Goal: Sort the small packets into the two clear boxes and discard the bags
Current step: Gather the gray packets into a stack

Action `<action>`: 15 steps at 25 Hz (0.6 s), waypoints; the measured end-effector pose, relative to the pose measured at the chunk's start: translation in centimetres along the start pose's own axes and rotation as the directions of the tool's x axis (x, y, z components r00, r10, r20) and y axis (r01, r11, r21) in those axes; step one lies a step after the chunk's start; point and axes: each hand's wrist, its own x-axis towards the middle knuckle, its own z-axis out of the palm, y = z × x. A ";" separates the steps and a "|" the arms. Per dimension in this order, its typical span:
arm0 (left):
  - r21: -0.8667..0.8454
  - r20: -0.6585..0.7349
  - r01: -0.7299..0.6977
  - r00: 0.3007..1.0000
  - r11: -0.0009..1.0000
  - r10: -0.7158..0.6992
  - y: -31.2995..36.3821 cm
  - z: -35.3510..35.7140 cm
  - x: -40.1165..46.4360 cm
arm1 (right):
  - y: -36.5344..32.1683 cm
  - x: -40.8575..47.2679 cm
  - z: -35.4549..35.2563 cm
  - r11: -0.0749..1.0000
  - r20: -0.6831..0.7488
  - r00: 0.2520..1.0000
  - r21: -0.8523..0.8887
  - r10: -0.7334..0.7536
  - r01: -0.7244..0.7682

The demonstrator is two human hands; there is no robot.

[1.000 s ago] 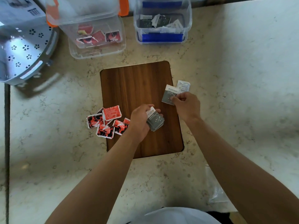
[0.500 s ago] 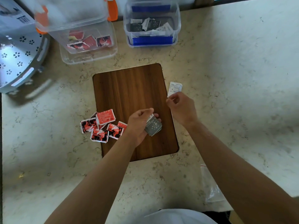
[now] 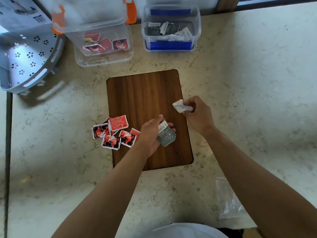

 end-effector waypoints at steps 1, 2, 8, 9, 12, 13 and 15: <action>0.005 -0.002 0.007 1.000 1.000 -0.007 0.1 0.0 -0.1 | -0.4 -0.6 -0.2 0.997 0.035 0.998 0.055 -0.047 0.045; 0.017 -0.002 0.016 1.000 1.000 -0.016 0.1 0.0 -0.1 | -0.6 -1.2 -0.4 0.990 0.059 0.994 0.114 -0.095 0.088; 0.056 0.086 0.017 0.996 0.998 -0.022 -0.6 -1.2 -1.0 | -0.1 -4.1 0.4 0.967 0.209 0.960 0.210 -0.185 0.141; 0.053 0.103 0.007 0.995 0.999 -0.013 -0.8 -1.5 -1.2 | -0.1 -4.5 0.6 0.973 0.206 0.964 0.192 -0.168 0.128; 0.041 0.079 -0.020 0.997 0.999 0.017 -1.2 -2.0 -1.5 | -0.5 -5.2 1.4 0.953 0.176 0.982 0.302 -0.062 0.006; 0.033 0.062 -0.030 0.998 0.999 0.028 -1.3 -2.1 -1.6 | -0.8 -5.4 1.5 0.917 0.173 0.984 0.385 0.040 -0.105; 0.013 0.021 -0.049 0.999 0.999 0.049 -1.5 -2.4 -1.5 | -1.5 -6.0 1.6 0.848 0.217 0.952 0.443 0.214 -0.291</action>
